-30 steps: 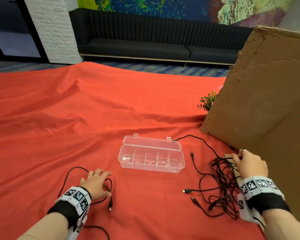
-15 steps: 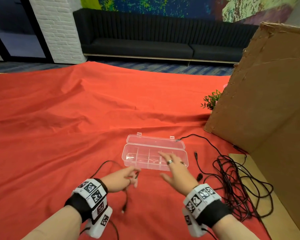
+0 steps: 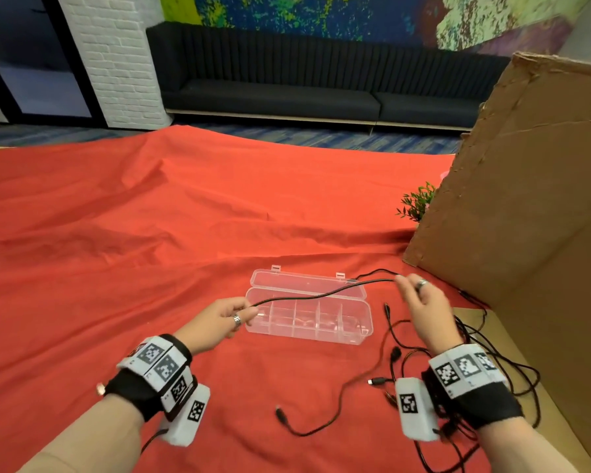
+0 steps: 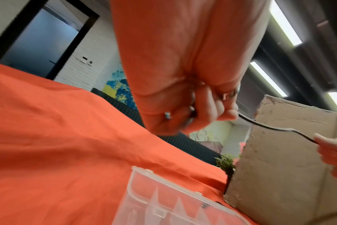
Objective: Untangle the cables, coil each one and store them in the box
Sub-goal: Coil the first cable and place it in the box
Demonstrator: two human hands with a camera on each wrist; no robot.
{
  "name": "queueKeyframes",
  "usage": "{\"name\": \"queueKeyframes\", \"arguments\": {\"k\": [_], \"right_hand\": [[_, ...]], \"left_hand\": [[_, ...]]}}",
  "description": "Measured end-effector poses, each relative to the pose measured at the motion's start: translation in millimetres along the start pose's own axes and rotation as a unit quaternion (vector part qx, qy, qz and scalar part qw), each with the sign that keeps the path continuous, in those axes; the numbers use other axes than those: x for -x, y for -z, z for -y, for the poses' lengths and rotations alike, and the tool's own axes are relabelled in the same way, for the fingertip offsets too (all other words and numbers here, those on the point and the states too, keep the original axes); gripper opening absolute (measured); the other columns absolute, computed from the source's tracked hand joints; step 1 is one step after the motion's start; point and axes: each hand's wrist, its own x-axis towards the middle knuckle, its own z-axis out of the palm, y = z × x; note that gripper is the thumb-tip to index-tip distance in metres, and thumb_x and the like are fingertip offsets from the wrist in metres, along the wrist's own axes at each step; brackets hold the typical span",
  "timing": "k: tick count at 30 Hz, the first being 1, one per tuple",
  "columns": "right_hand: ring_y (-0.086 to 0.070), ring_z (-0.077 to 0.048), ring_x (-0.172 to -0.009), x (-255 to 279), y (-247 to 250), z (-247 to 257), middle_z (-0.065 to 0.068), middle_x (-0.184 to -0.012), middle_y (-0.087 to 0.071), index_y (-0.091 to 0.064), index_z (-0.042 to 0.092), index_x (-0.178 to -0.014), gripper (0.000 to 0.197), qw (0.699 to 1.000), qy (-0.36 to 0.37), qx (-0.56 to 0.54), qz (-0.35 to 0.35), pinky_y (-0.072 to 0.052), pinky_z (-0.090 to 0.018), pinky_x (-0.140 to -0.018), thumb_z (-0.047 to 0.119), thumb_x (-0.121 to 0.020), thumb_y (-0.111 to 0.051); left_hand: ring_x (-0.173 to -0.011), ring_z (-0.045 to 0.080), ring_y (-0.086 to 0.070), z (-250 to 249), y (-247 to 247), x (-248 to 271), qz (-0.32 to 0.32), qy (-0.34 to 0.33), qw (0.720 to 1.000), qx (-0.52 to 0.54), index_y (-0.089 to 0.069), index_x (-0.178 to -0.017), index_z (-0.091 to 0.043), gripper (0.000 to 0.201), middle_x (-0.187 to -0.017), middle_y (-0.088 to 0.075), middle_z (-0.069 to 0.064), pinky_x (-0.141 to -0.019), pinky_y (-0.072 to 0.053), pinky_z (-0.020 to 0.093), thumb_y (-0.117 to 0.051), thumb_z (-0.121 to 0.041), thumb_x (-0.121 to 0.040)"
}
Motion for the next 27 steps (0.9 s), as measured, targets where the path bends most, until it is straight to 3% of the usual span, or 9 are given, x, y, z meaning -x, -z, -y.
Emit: {"name": "queueKeyframes", "arguments": {"k": [3, 6, 7, 10, 13, 15, 17, 23, 27], "right_hand": [[-0.043, -0.028, -0.061, -4.4, 23.2, -21.2, -0.001, -0.049, -0.037, -0.038, 0.012, -0.058, 0.042, 0.991, -0.083, 0.053, -0.09, -0.029, -0.036, -0.061, 0.029, -0.096, -0.047], [-0.058, -0.036, -0.083, -1.0, 20.9, -27.3, -0.009, -0.069, -0.057, -0.058, 0.013, -0.08, 0.025, 0.988, -0.111, 0.091, -0.052, -0.037, -0.036, -0.067, 0.032, -0.094, -0.049], [-0.058, -0.035, -0.095, 3.0, 14.0, -22.0, -0.011, -0.086, -0.06, -0.06, 0.016, -0.095, 0.018, 0.991, -0.087, 0.102, -0.022, -0.042, -0.038, -0.074, 0.032, -0.093, -0.052], [-0.044, -0.021, -0.123, 23.7, -17.4, 14.3, -0.003, -0.128, -0.05, -0.042, 0.022, -0.136, 0.055, 0.986, 0.063, 0.136, 0.077, -0.036, -0.04, -0.101, 0.043, -0.087, -0.056], [-0.057, -0.009, -0.104, 45.0, -42.5, 58.5, 0.005, -0.111, -0.063, -0.039, 0.028, -0.135, 0.056, 0.96, 0.117, 0.078, 0.243, -0.04, -0.029, -0.094, 0.055, -0.087, -0.046], [-0.063, -0.013, -0.069, 50.3, -51.0, 69.2, 0.002, -0.069, -0.065, -0.055, 0.021, -0.106, 0.022, 0.945, 0.093, -0.017, 0.312, -0.046, -0.024, -0.074, 0.037, -0.095, -0.045], [-0.051, -0.007, -0.046, 42.9, -49.6, 64.6, 0.007, -0.045, -0.049, -0.053, 0.023, -0.076, 0.025, 0.956, 0.074, -0.072, 0.274, -0.041, -0.025, -0.057, 0.028, -0.098, -0.041], [-0.037, -0.004, -0.045, 21.7, -34.9, 43.0, 0.009, -0.052, -0.036, -0.053, 0.017, -0.078, 0.023, 0.991, 0.057, -0.042, 0.115, -0.028, -0.017, -0.049, 0.024, -0.098, -0.044], [-0.043, -0.009, -0.054, 40.5, -50.3, 52.3, -0.003, -0.065, -0.057, -0.053, 0.022, -0.093, 0.021, 0.981, 0.068, 0.03, 0.18, -0.041, -0.033, -0.065, 0.032, -0.099, -0.036]], "left_hand": [[-0.044, 0.005, -0.024, 7.4, 9.1, -1.8, -0.032, 0.005, 0.999, -0.009, -0.057, -0.061, -0.023, 0.035, -0.047, -0.031, -0.012, -0.049, -0.021, 0.026, -0.05, -0.02, -0.095], [-0.046, 0.004, -0.028, -2.2, 5.0, -1.6, -0.039, -0.011, 0.998, -0.038, -0.059, -0.062, -0.025, 0.035, -0.051, -0.036, -0.009, -0.049, -0.026, 0.024, -0.049, -0.02, -0.096], [-0.048, 0.004, -0.032, -8.7, 0.1, -1.1, -0.033, -0.021, 0.998, -0.054, -0.059, -0.065, -0.024, 0.032, -0.055, -0.04, -0.009, -0.05, -0.029, 0.022, -0.05, -0.021, -0.095], [-0.056, -0.002, -0.043, -33.0, -20.6, -1.2, -0.011, -0.069, 0.993, -0.098, -0.06, -0.067, -0.028, 0.028, -0.062, -0.052, -0.012, -0.057, -0.034, 0.013, -0.052, -0.025, -0.094], [-0.066, -0.008, -0.051, -57.7, -37.4, -1.7, 0.006, -0.115, 0.991, -0.066, -0.06, -0.07, -0.027, 0.025, -0.067, -0.06, -0.018, -0.066, -0.037, 0.008, -0.052, -0.022, -0.094], [-0.065, -0.008, -0.054, -66.1, -40.1, -2.4, 0.014, -0.125, 0.992, -0.03, -0.059, -0.073, -0.022, 0.023, -0.064, -0.061, -0.018, -0.066, -0.039, 0.008, -0.051, -0.02, -0.094], [-0.049, -0.002, -0.044, -69.4, -35.7, 0.4, 0.015, -0.095, 0.995, 0.014, -0.054, -0.07, -0.019, 0.026, -0.05, -0.05, -0.016, -0.054, -0.036, 0.013, -0.049, -0.022, -0.095], [-0.04, 0.005, -0.017, -71.8, -24.0, 9.4, 0.05, 0.003, 0.964, 0.261, -0.046, -0.071, -0.012, 0.028, -0.047, -0.022, -0.011, -0.043, -0.018, 0.017, -0.042, -0.028, -0.094], [-0.043, 0.005, -0.037, -87.8, -29.3, 9.5, 0.049, -0.029, 0.894, 0.445, -0.062, -0.102, -0.006, 0.027, -0.058, -0.048, -0.004, -0.042, -0.032, 0.016, -0.047, -0.023, -0.087]]}}
